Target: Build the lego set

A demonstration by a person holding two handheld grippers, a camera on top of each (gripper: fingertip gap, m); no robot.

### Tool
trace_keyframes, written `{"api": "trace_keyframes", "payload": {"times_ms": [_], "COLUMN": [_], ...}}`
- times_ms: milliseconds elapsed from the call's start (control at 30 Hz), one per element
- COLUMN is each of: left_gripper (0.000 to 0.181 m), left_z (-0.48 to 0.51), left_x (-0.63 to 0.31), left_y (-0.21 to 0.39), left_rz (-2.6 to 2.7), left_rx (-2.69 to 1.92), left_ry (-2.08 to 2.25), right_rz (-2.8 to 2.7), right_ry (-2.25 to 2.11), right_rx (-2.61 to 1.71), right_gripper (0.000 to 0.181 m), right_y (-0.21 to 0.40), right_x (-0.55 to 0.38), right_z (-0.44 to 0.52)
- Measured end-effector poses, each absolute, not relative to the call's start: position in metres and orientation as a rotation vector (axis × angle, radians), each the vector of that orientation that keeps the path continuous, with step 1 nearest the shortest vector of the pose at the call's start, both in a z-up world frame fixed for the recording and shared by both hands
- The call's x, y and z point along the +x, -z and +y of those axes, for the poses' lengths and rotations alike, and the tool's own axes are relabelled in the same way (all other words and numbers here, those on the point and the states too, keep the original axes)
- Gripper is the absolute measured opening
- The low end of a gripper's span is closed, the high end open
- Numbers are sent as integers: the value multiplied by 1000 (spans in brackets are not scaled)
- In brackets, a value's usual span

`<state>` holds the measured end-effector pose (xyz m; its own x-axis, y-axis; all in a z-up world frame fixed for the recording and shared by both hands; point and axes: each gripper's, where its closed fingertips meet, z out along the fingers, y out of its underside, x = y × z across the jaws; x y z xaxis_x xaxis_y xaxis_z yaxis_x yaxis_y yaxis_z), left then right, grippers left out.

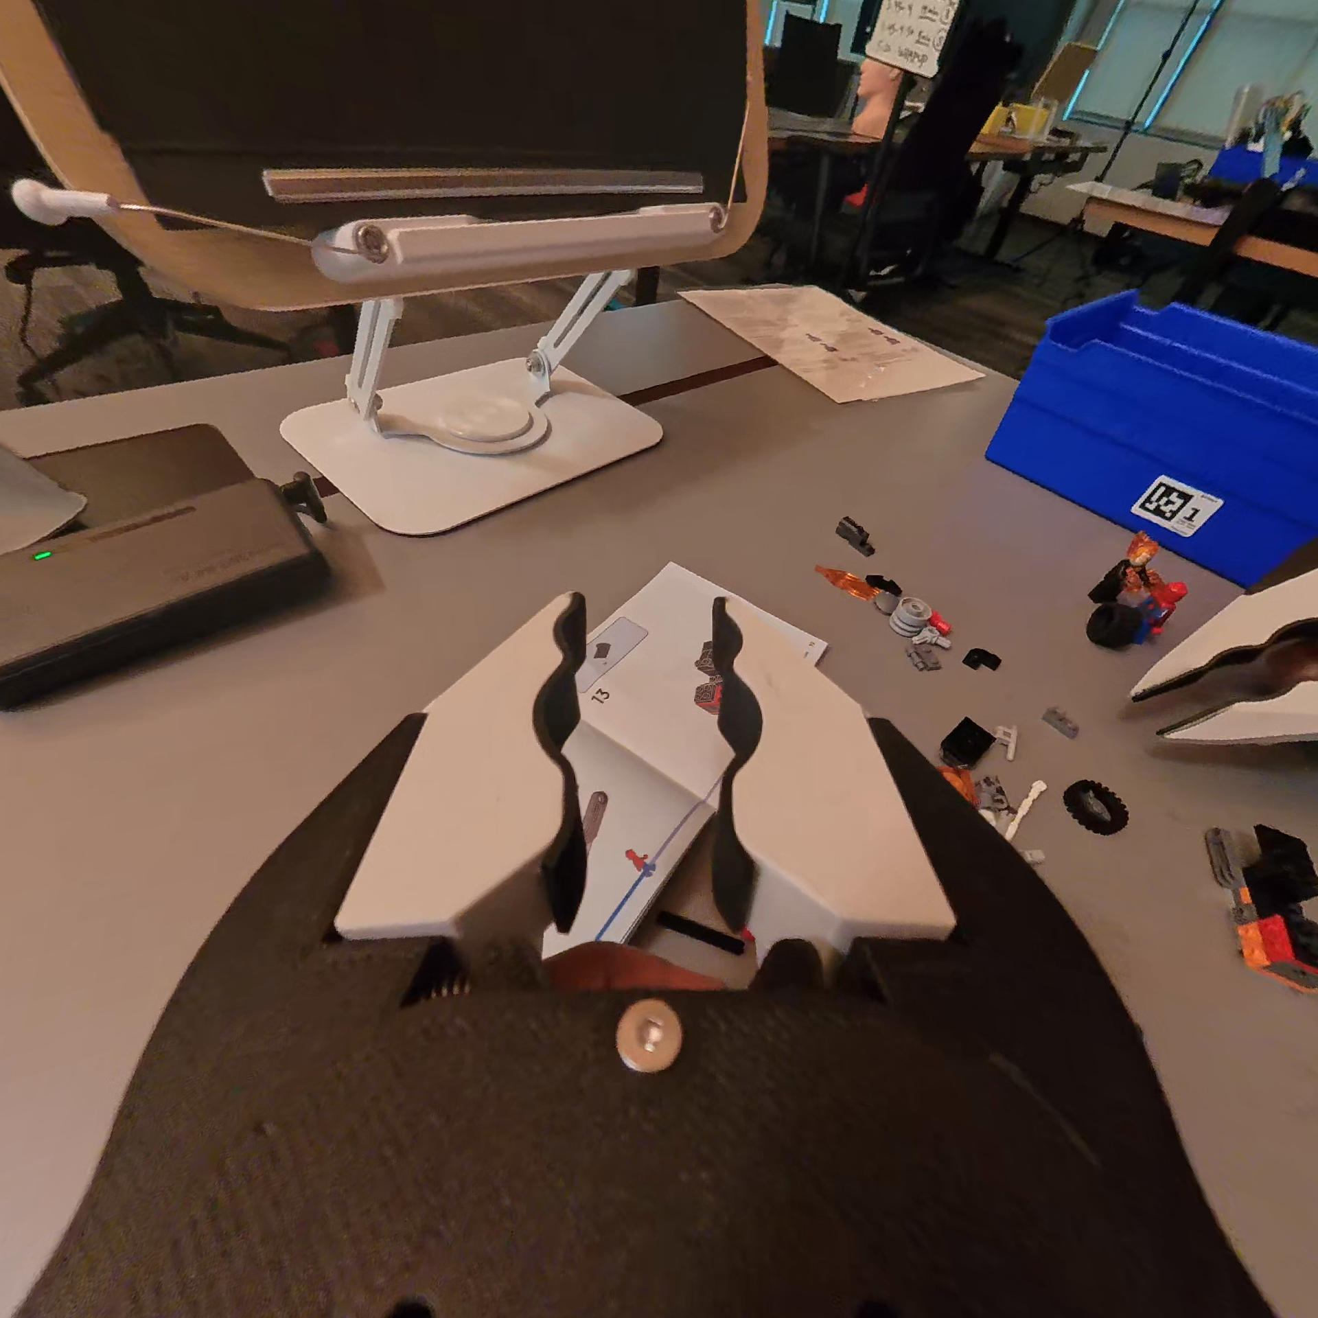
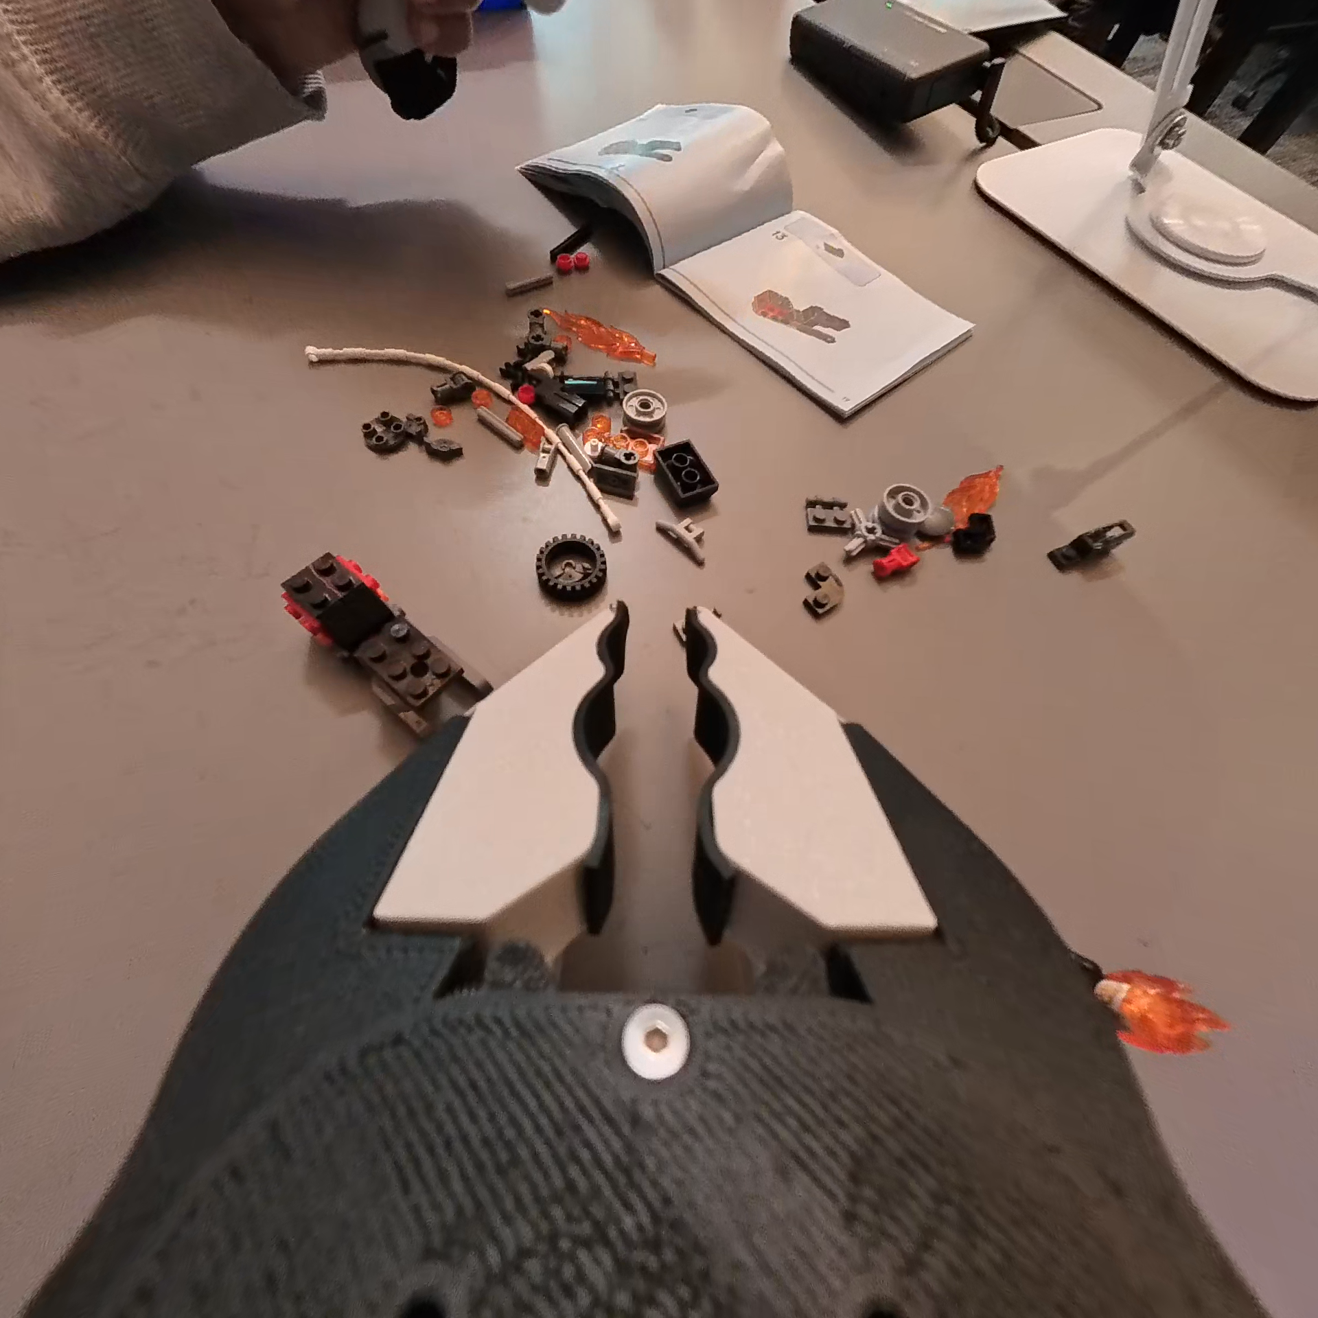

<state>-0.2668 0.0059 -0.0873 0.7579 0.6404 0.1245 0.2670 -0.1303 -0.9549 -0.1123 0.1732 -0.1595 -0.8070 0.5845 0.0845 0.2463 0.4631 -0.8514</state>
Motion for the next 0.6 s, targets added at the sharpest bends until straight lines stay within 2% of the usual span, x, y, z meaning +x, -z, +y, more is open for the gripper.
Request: {"api": "trace_keyframes", "payload": {"times_ms": [67, 167, 600], "left_gripper": [30, 11, 6], "left_z": [10, 17, 35], "left_x": [-264, -257, -244], "left_y": [90, 96, 108], "left_rz": [-703, -663, -597], "left_rx": [-1740, -1781, -1841], "left_ry": [-380, -338, -264], "right_rz": [-2352, -2353, -2357], "right_ry": [-1279, -1277, -1273], "right_rx": [-700, -698, -694], "right_gripper": [15, 15, 15], "right_y": [160, 160, 160], "right_x": [-112, -112, -111], "right_z": [173, 173, 173]}}
